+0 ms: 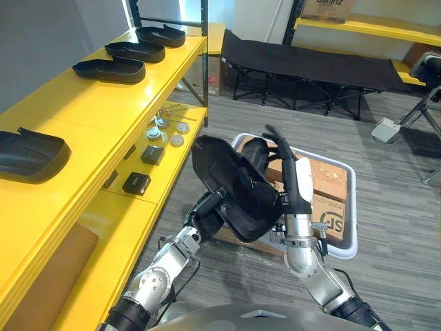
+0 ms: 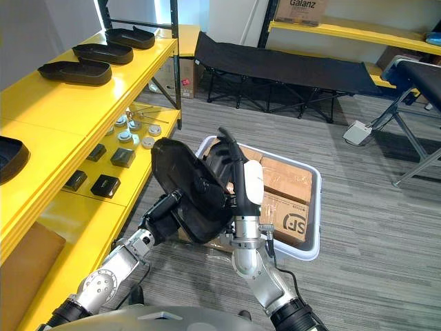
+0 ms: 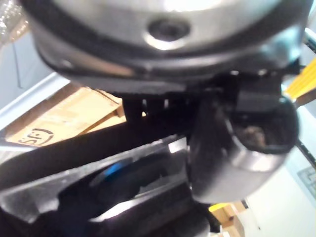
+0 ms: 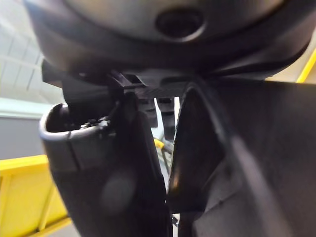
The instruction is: Walk over and take three plastic housings, then place them on the shelf
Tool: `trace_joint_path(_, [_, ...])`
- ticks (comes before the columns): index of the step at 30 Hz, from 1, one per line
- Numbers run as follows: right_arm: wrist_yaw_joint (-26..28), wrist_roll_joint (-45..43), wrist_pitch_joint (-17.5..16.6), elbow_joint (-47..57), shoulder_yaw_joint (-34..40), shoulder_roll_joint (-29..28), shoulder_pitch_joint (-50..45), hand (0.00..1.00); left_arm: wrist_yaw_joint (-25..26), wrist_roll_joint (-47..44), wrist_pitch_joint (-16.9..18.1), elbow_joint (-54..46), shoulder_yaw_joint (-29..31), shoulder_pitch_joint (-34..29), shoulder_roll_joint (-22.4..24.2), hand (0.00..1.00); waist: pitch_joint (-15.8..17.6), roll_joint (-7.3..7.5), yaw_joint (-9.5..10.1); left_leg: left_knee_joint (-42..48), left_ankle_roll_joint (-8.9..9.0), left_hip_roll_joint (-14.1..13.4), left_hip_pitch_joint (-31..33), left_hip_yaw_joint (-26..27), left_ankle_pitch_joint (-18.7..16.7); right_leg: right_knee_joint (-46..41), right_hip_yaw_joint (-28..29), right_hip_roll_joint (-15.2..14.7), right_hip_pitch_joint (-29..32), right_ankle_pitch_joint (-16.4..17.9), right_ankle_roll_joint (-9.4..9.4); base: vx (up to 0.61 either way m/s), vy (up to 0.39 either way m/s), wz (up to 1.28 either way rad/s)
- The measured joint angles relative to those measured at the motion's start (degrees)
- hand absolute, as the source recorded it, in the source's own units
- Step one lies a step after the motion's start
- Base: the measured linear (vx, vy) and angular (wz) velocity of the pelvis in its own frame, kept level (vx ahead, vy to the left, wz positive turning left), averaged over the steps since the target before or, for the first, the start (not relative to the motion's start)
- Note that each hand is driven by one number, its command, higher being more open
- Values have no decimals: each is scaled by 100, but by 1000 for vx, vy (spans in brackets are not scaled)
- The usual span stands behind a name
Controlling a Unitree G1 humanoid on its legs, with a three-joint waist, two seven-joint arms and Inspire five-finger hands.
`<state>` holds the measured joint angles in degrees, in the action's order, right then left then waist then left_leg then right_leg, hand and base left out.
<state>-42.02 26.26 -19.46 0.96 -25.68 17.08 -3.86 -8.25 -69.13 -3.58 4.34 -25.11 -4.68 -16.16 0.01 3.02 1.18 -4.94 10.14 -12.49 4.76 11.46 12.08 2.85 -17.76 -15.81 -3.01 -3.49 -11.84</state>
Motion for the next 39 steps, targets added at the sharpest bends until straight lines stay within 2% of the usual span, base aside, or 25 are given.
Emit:
trace_joint_path(3, [-87,-267,100,79,136,-160,-5,100,17,191,94,-201,118,0,77,0,0,-1,-4,-1,0,-2,-27,7,1,-34,4,-1,-3,18,21,0,0,0])
trace_joint_path(8, [-101,-487,222,175,434,-698,-80,100,238,748,105,-843,648,-36,464,0,-1,-3,-64,-13,34,-8,-61,12,-42,-94,8,-5,-3,36,45,-8,0,0])
trace_joint_path(12, [62,-531,227,172,622,-1034,-160,100,577,1608,140,-1170,859,-74,632,0,-13,-43,-121,-20,25,-13,-110,26,-85,-160,38,-12,-3,64,80,-20,2,-3])
trace_joint_path(16, [546,-874,105,168,925,-1049,-523,100,1411,3169,754,-1207,1497,-88,1022,0,-14,-68,-171,-19,19,-19,-123,29,-105,-177,43,-12,9,77,100,-4,0,-1])
trace_joint_path(17, [708,-1110,22,172,998,-1022,-658,100,1719,3880,889,-1214,1740,-89,1020,0,-16,-93,-180,-19,21,-19,-124,33,-110,-175,44,-12,11,77,101,0,0,0])
trace_joint_path(20, [1323,-1648,-134,192,996,-1040,-818,100,2207,5601,946,-1259,1811,-106,964,0,-21,-123,-155,-4,34,-19,-128,46,-117,-175,51,-12,18,75,100,0,0,0])
trace_joint_path(23, [1846,-2113,-263,269,1130,-1067,-1084,100,2441,6568,1002,-1501,1999,-253,949,0,-22,-126,-166,-2,64,-19,-145,79,-143,-175,59,-12,25,71,93,13,-3,-3])
trace_joint_path(25, [1946,-2547,-264,396,1463,-1105,-1315,100,2725,6873,1009,-1568,2326,-266,945,0,-25,-136,-185,-2,74,-23,-165,101,-165,-176,62,-12,25,70,90,21,-4,-7])
trace_joint_path(28, [2129,-3254,-268,421,2175,-1105,-1583,100,3389,7363,1020,-1551,3054,-414,871,0,-25,-177,-346,-2,86,-33,-216,177,-207,-165,96,-12,29,75,98,18,-3,-11])
trace_joint_path(30, [2146,-3435,-269,420,2430,-1100,-1765,100,3611,7576,1026,-1551,3229,-551,851,0,-29,-186,-370,-1,98,-36,-230,214,-223,-157,124,-12,39,75,97,21,-3,-10])
trace_joint_path(32, [2263,-3829,-258,414,2547,-1097,-1952,100,3734,7574,1126,-1551,3318,-677,851,0,-32,-196,-381,0,102,-37,-230,240,-234,-152,142,-12,57,71,91,23,-2,-6])
trace_joint_path(39, [2655,-3828,-236,1,2456,-1113,-2063,100,3668,7530,1509,-1552,3038,-952,930,0,-36,-246,-440,0,102,-39,-232,254,-235,-145,151,-13,63,77,98,2,0,-1])
